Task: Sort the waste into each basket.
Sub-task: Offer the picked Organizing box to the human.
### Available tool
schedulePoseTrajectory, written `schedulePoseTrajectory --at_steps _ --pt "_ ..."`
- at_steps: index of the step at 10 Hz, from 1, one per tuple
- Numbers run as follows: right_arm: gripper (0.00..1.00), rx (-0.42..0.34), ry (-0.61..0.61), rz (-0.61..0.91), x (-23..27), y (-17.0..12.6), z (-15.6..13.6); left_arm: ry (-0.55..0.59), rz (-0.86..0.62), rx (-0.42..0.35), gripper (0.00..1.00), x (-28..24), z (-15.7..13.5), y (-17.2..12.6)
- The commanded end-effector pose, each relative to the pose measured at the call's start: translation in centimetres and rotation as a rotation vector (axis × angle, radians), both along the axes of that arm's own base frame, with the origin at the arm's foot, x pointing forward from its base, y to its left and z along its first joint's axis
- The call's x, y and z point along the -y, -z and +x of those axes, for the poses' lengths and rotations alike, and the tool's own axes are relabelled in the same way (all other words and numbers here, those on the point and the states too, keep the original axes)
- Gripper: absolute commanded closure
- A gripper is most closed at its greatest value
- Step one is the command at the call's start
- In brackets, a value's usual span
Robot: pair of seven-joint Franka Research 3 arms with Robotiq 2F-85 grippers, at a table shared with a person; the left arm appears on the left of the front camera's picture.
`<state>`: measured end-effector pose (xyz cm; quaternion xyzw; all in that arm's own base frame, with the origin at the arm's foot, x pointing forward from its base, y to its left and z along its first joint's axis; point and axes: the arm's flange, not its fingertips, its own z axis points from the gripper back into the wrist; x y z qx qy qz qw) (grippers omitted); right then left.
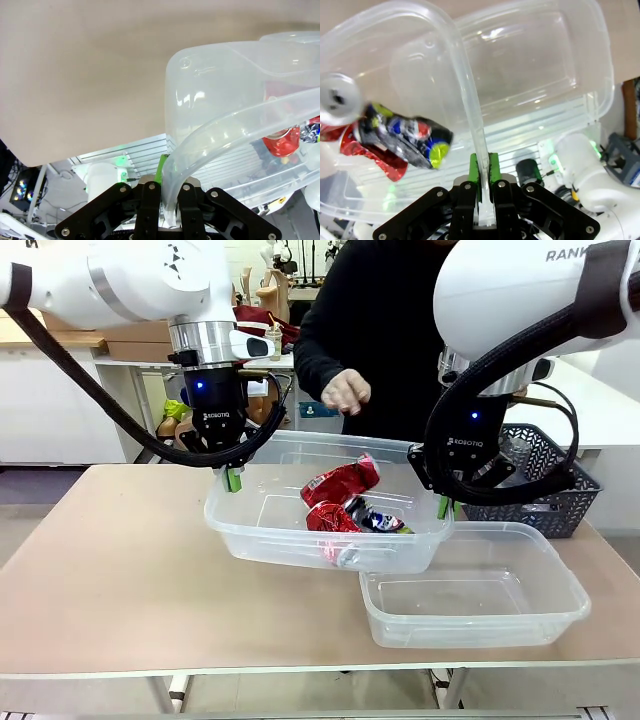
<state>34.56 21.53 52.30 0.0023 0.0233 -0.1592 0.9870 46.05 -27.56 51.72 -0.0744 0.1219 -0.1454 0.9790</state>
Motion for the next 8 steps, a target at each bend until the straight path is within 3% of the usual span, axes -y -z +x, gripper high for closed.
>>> schedulePoseTrajectory --at_steps 1,8 --pt "0.91 0.0 0.003 0.004 -0.08 -0.07 0.39 0.002 -0.006 0.01 0.93 -0.11 -0.83 -0.27" --pt "0.91 0.0 0.003 0.004 -0.08 -0.07 0.39 0.002 -0.006 0.01 0.93 -0.11 -0.83 -0.27"
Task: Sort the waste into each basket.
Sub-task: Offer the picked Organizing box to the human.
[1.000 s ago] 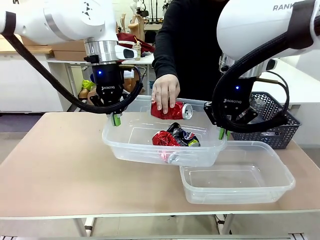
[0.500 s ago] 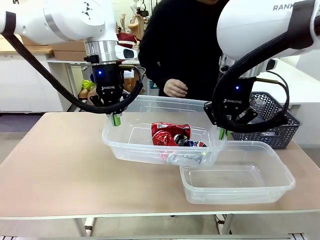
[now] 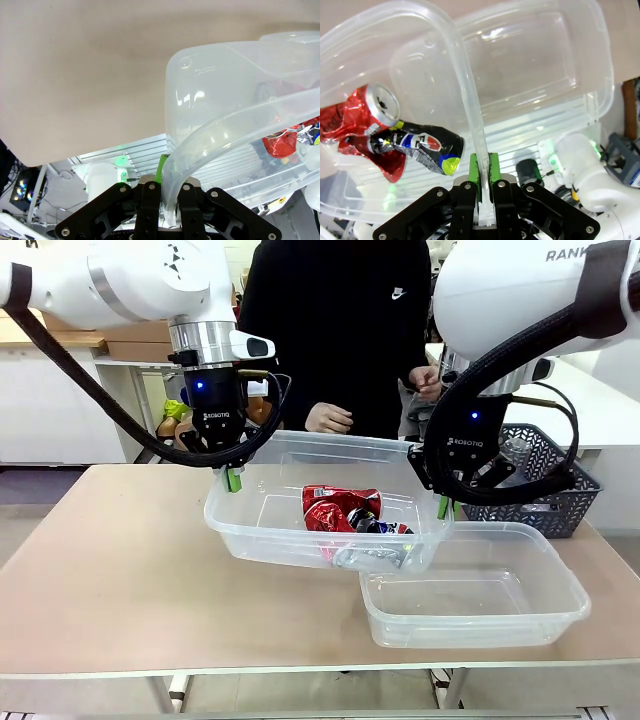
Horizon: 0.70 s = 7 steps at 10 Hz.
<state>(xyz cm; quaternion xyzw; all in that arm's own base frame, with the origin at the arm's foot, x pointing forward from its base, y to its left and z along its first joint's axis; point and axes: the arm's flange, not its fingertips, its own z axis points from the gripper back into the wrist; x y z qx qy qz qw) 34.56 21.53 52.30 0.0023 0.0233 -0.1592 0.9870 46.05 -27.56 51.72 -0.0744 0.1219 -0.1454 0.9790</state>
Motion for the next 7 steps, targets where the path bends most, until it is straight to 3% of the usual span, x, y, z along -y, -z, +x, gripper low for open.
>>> schedulePoseTrajectory --at_steps 1,4,6,7 --pt "0.91 0.0 0.003 0.004 -0.1 -0.1 0.4 0.002 -0.006 0.01 0.93 -0.1 -0.8 -0.3" --pt "0.91 0.0 0.0 0.0 0.0 0.0 0.0 0.0 0.0 0.0 0.93 0.0 0.0 0.0" --pt "0.91 -0.023 -0.045 -0.033 -0.7 -2.3 4.4 -0.013 0.011 0.028 0.93 0.8 4.2 -2.4" --pt "0.91 -0.027 -0.053 -0.034 -0.9 -3.4 7.1 -0.025 -0.005 0.036 0.93 1.2 7.6 -3.7"
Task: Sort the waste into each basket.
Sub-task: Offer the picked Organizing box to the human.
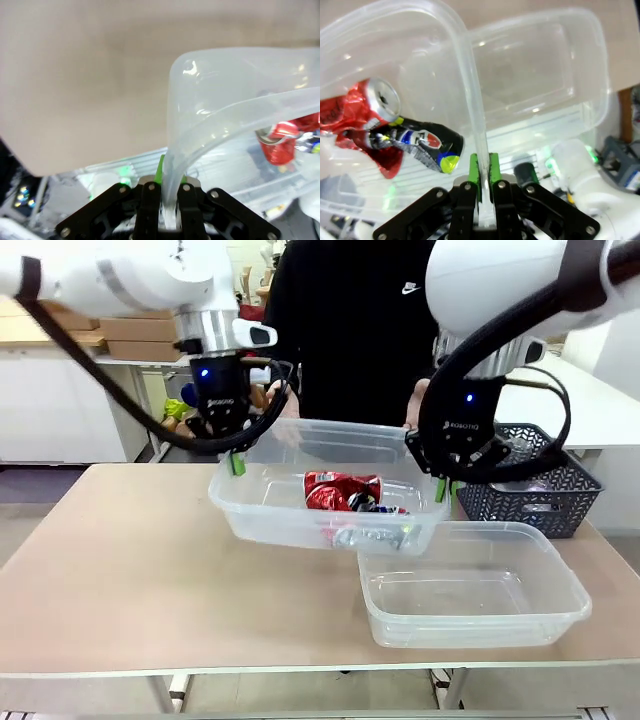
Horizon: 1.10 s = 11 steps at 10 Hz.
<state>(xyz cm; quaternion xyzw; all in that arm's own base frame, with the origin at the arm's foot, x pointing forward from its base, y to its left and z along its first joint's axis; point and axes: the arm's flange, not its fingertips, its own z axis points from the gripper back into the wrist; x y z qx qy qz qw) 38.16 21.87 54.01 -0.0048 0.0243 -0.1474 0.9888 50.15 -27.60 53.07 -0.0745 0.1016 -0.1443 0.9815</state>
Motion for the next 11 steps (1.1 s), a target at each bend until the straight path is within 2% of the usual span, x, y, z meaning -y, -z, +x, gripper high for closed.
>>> schedulePoseTrajectory --at_steps 1,3,5,7,8,9,11 --pt "0.91 -0.049 -0.013 -0.032 -0.5 -2.3 6.1 -0.034 -0.002 -0.009 0.93 1.5 6.2 -3.2" --pt "0.91 -0.058 0.007 -0.032 -0.1 -2.8 10.8 -0.032 -0.02 -0.056 0.93 2.2 10.3 -4.2" --pt "0.91 -0.071 0.001 -0.024 -0.1 -2.9 15.0 -0.057 -0.014 -0.064 0.93 2.8 13.4 -4.0" --pt "0.91 -0.093 -0.009 -0.039 -0.2 -1.9 16.9 -0.093 0.007 -0.08 0.93 2.9 15.9 -3.1" --pt "0.91 -0.097 -0.016 -0.021 -0.2 -1.4 16.8 -0.099 0.006 -0.098 0.93 3.3 16.3 -2.6" --pt "0.91 -0.094 0.01 -0.023 1.0 -1.3 15.5 -0.062 -0.004 -0.057 0.93 0.7 12.6 -0.8" --pt "0.91 -0.094 0.01 -0.023 1.0 -1.3 15.5 -0.062 -0.004 -0.057 0.93 0.7 12.6 -0.8"
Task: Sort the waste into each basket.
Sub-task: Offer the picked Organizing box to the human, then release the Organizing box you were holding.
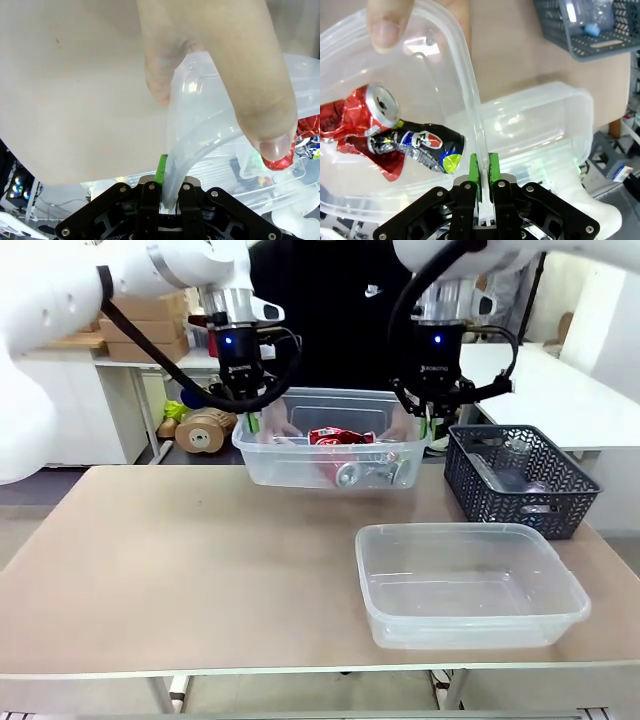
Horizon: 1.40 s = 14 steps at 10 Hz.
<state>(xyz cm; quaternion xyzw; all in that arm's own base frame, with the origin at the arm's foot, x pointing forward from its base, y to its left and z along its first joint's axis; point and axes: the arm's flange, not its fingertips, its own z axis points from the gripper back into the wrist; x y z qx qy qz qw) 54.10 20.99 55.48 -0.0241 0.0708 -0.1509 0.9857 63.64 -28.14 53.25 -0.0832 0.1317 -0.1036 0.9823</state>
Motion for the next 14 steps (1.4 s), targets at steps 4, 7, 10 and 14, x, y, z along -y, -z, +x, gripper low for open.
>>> schedulePoseTrajectory --at_steps 4,7,10,14 --pt "0.91 0.004 0.002 0.001 0.08 0.21 -0.48 0.015 -0.004 0.011 0.93 0.18 -0.89 -0.6" --pt "0.91 0.004 0.002 0.001 0.08 0.21 -0.48 0.015 -0.004 0.011 0.93 0.18 -0.89 -0.6" --pt "0.34 0.012 0.007 0.01 0.05 -0.29 -0.07 0.001 0.0 0.002 0.48 -0.01 -0.08 -0.19" --pt "0.0 0.096 0.04 0.021 0.77 -0.4 -0.77 -0.018 -0.013 0.023 0.21 -0.25 -0.89 -0.68"
